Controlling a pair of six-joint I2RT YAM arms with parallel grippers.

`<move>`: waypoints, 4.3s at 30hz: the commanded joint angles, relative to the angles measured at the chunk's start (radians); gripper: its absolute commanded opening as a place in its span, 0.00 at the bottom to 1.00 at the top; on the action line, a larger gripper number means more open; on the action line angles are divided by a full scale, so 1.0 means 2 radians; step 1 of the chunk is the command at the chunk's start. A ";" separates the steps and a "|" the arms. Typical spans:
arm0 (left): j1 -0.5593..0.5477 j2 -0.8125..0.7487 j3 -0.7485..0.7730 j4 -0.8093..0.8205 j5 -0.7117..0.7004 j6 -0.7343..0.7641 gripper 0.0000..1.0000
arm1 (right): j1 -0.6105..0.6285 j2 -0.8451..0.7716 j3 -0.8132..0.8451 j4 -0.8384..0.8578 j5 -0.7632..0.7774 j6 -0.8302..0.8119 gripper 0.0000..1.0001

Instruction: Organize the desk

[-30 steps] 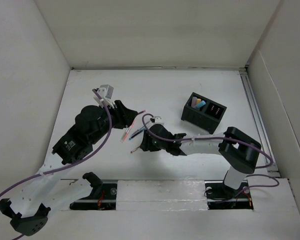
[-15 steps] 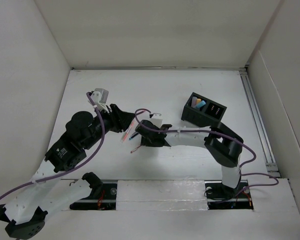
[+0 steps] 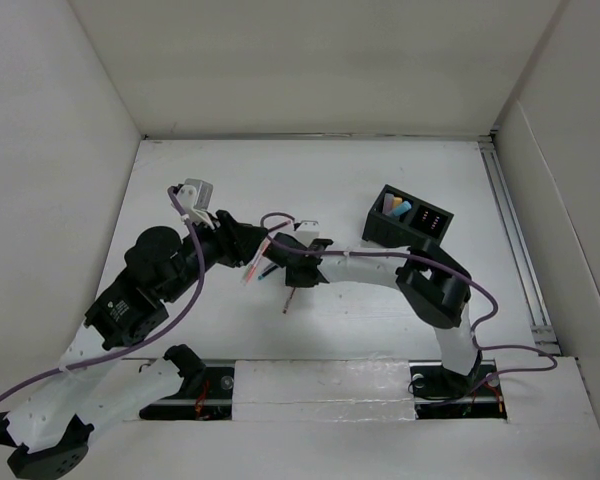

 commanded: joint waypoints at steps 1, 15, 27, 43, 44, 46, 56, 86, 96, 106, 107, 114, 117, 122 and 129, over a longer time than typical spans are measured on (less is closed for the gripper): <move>-0.002 -0.004 -0.003 0.014 -0.005 0.010 0.36 | -0.002 0.020 0.013 -0.049 0.007 -0.029 0.30; -0.002 0.015 -0.011 0.025 -0.009 0.007 0.36 | -0.012 -0.155 -0.105 0.131 0.009 -0.272 0.00; -0.002 0.092 0.004 0.101 0.043 -0.025 0.35 | -0.160 -0.485 -0.238 0.258 -0.003 -0.511 0.00; -0.002 0.161 0.011 0.159 0.036 -0.014 0.35 | -0.535 -0.440 -0.325 0.502 -0.363 -0.567 0.00; -0.002 0.159 0.008 0.155 0.033 -0.016 0.36 | -0.535 -0.436 -0.331 0.515 -0.370 -0.565 0.00; -0.002 0.153 -0.002 0.150 0.008 -0.019 0.36 | -0.541 -0.428 -0.336 0.520 -0.380 -0.564 0.00; -0.002 0.129 -0.067 0.093 -0.068 -0.017 0.34 | -0.541 -0.412 -0.400 0.579 -0.410 -0.537 0.00; -0.002 0.350 -0.105 0.164 -0.048 0.068 0.21 | -0.524 -0.637 -0.399 0.340 -0.397 -0.555 0.00; 0.002 0.438 -0.056 0.176 -0.045 0.084 0.23 | -0.509 -0.653 -0.410 0.327 -0.401 -0.557 0.02; 0.016 0.484 -0.022 0.175 -0.042 0.094 0.29 | -0.504 -0.643 -0.407 0.329 -0.398 -0.561 0.02; 0.016 0.486 -0.017 0.176 -0.043 0.099 0.29 | -0.504 -0.640 -0.407 0.328 -0.399 -0.562 0.02; 0.016 0.512 -0.002 0.174 -0.047 0.114 0.29 | -0.504 -0.640 -0.413 0.327 -0.399 -0.562 0.01; 0.016 0.520 0.000 0.176 -0.048 0.118 0.28 | -0.504 -0.643 -0.408 0.325 -0.394 -0.563 0.01; 0.016 0.534 0.006 0.175 -0.047 0.119 0.26 | -0.504 -0.640 -0.404 0.322 -0.393 -0.563 0.01; 0.016 0.559 0.014 0.176 -0.041 0.125 0.23 | -0.504 -0.645 -0.403 0.316 -0.390 -0.562 0.02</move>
